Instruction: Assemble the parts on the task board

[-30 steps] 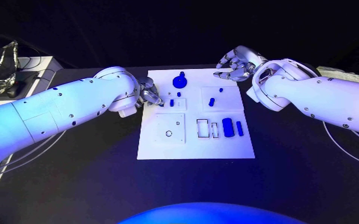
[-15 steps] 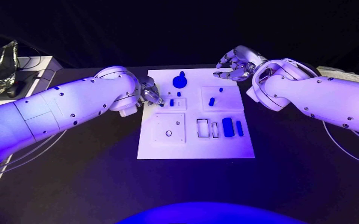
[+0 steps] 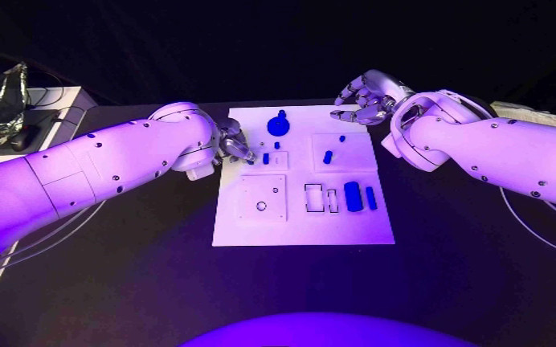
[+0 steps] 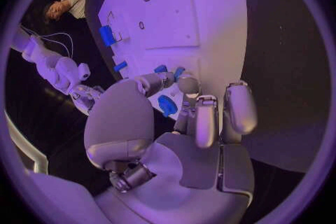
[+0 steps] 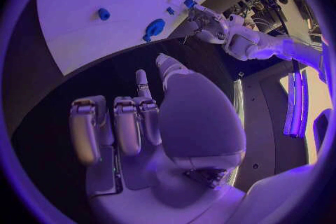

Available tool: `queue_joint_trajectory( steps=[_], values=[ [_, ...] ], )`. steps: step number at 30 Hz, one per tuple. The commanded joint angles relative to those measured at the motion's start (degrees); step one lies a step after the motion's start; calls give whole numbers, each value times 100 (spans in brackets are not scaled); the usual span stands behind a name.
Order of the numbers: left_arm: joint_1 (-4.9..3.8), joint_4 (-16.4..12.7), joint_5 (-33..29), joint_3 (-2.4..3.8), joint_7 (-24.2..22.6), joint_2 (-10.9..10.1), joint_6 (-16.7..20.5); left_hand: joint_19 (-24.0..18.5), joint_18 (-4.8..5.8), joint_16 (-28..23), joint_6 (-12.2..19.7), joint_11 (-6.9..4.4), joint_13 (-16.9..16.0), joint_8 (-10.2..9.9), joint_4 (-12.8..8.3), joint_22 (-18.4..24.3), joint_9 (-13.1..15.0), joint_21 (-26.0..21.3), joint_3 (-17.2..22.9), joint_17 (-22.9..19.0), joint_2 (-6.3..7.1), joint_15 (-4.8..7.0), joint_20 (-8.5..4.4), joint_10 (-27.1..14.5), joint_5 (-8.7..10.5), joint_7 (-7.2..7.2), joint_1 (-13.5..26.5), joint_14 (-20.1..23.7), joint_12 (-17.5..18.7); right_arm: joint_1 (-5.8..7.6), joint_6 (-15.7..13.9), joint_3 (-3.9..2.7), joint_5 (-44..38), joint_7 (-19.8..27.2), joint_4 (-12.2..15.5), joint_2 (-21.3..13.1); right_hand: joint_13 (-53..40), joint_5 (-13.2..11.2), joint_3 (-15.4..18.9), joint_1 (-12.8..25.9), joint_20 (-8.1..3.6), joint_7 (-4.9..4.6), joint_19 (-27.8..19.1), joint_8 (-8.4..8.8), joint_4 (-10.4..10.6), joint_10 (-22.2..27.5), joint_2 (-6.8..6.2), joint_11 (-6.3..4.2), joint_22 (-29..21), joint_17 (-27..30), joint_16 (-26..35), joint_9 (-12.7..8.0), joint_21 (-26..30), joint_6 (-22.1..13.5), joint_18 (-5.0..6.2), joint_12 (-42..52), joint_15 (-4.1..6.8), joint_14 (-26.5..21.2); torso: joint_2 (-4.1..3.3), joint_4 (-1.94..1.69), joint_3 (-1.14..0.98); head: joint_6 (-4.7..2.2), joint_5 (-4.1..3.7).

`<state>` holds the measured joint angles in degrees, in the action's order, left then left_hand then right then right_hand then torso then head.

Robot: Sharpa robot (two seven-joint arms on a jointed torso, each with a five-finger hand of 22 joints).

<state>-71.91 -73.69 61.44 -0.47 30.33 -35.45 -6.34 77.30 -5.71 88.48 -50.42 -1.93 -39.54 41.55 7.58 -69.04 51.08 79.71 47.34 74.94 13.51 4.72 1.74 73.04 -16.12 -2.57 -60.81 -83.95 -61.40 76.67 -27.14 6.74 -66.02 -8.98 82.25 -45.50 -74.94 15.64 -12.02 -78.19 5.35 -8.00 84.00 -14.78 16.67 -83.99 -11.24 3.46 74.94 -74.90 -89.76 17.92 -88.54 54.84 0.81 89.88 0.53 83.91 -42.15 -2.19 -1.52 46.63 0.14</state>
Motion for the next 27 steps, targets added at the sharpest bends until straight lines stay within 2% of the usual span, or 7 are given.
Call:
queue_joint_trajectory(
  steps=[1, 5, 7, 11, 19, 27],
  values=[
    [22, -5, -136, -14, -28, 46, -159, 22, 103, 17, -73, -22, -11, -28, -290, -4, -26, -8, 231, 1219, -2, 37, -26, 40, 41, 79, 90, -523, 2, -2, 48, -3, -38, 24, 12, -5, -1479, 20, 18, 69, -2, -13, 518, 4, -4, -574, -1, 5, 1380, -1486, -17, 5, 33, -45, -35, -16, 7, 604, -1, 5, -1, -7, -4],
    [22, 21, -143, -15, -29, 61, -131, 30, 105, 15, -112, -32, -16, -51, -183, -8, -59, -12, 8, 1217, -17, 48, -39, 35, 58, 92, 120, -523, 4, -1, 48, -3, -38, 22, 14, -8, -1479, 20, 18, 69, -2, -13, 518, 4, -4, -574, -1, 5, 1380, -1486, -17, 5, 33, -45, -35, -16, 7, 604, -2, -4, 1, -4, -16],
    [23, 29, -144, -15, -30, 64, -121, 32, 105, 13, -158, -35, -32, -69, -41, 0, -91, -23, -342, 1214, -47, 53, -46, 31, 75, 95, 147, -522, -2, -1, 47, -3, -38, 23, 15, -9, -1478, 20, 19, 73, -2, -13, 518, 3, -4, -572, -2, 5, 1380, -1485, -16, 8, 33, -46, -35, -18, 7, 603, -2, -4, 1, -2, -15],
    [23, 48, -144, -16, -31, 64, -98, 33, 104, 9, -172, -32, -33, -91, 64, 6, -116, -31, -587, 1206, -62, 53, -49, 16, 73, 92, 129, -519, 4, -1, 46, -3, -38, 23, 17, -11, -1474, 21, 22, 82, -2, -13, 518, 3, -4, -569, -2, 5, 1380, -1480, -14, 14, 34, -49, -35, -22, 7, 602, -1, -7, 4, -3, -21],
    [28, 65, -123, -15, -38, 41, -33, 38, 104, -6, -203, -18, -10, -123, 458, 16, -158, -50, -1379, 1178, 6, 44, -41, -29, 75, 75, 130, -511, 28, -1, 46, -3, -38, 26, 15, -12, -1474, 21, 22, 82, -2, -13, 518, 3, -4, -569, -2, 5, 1380, -1480, -14, 14, 34, -49, -35, -22, 7, 602, 0, -6, 9, -23, -25],
    [46, 18, -87, -13, -42, -30, -9, 37, 101, -13, -194, -11, 10, -129, 627, 22, -166, -59, -1672, 1164, 46, 39, -40, -52, 71, 67, 91, -507, 39, -1, 39, -3, -38, 31, 11, -15, -1471, 21, 23, 86, -2, -13, 514, 3, -4, -565, -3, 5, 1374, -1477, -13, 17, 42, -51, -32, -25, 7, 601, 4, -8, 13, -26, -28]
  ],
)
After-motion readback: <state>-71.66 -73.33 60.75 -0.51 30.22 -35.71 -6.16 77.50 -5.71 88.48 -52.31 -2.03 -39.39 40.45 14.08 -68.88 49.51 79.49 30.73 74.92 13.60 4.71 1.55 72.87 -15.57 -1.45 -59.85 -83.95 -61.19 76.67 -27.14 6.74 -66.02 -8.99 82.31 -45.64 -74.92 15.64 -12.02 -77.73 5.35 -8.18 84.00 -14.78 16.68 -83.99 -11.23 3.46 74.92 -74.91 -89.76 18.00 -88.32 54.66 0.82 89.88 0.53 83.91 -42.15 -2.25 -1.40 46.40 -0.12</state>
